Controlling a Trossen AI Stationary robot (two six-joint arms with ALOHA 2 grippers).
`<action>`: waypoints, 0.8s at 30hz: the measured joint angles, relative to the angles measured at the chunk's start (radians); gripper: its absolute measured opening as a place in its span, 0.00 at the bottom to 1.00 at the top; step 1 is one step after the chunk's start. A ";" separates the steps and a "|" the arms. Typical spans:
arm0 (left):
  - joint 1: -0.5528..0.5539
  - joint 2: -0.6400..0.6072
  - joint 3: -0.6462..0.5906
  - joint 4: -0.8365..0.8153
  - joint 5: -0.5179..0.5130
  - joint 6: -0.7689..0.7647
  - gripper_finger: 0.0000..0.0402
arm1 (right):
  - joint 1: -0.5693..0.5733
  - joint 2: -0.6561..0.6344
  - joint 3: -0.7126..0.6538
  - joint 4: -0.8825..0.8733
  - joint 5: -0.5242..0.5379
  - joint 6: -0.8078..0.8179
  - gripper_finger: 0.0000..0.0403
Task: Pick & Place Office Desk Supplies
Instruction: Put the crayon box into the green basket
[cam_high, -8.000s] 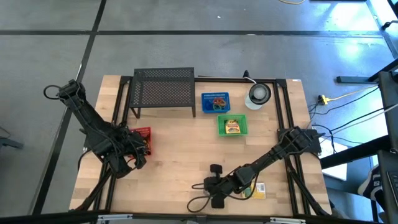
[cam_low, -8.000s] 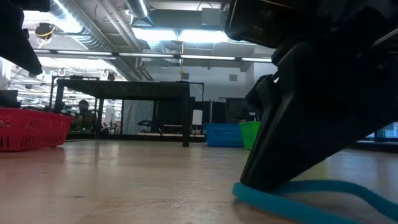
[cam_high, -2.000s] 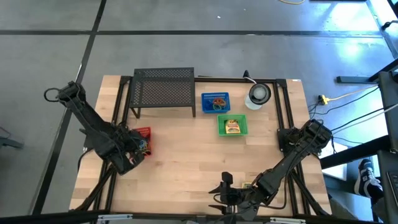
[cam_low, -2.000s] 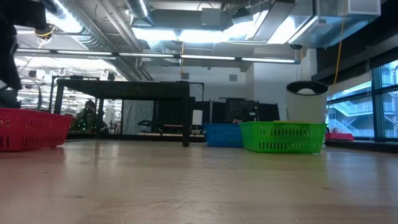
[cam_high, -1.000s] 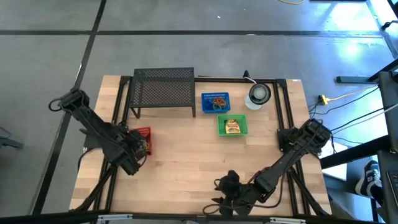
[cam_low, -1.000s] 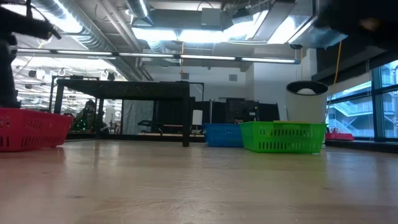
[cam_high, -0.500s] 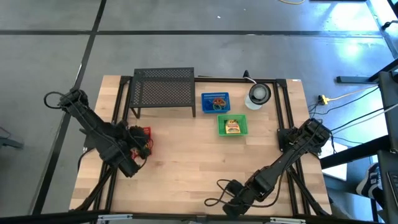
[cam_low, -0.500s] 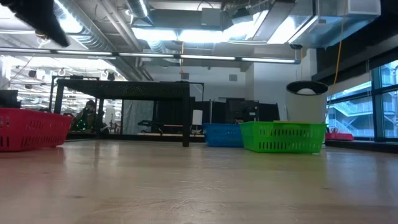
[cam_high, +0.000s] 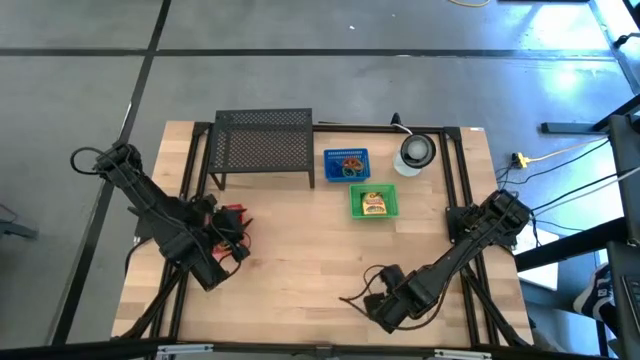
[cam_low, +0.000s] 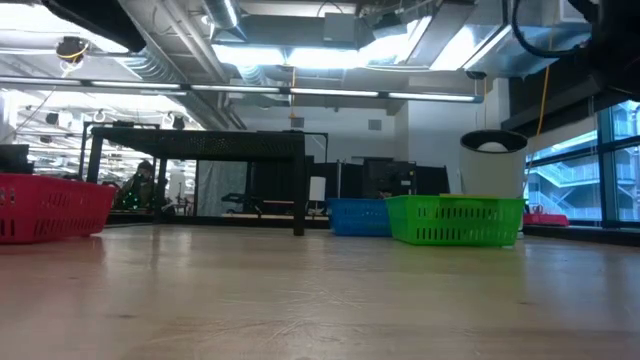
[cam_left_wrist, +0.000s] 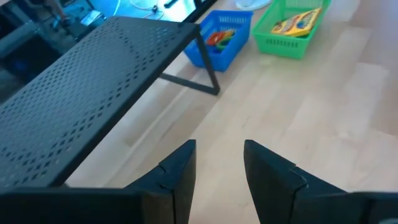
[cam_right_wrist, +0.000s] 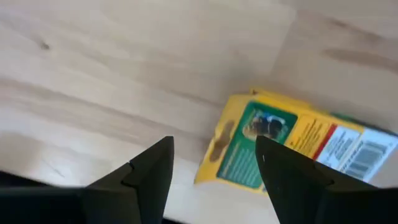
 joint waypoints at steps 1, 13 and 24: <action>0.000 0.000 0.000 0.014 0.000 0.017 0.32 | 0.000 0.000 0.000 0.000 0.016 0.004 0.57; 0.000 0.028 0.000 0.061 0.001 0.078 0.32 | 0.000 0.060 0.000 -0.004 0.055 0.004 0.57; 0.000 0.036 0.000 0.060 0.000 0.078 0.32 | 0.000 0.094 0.005 -0.008 0.047 -0.084 0.57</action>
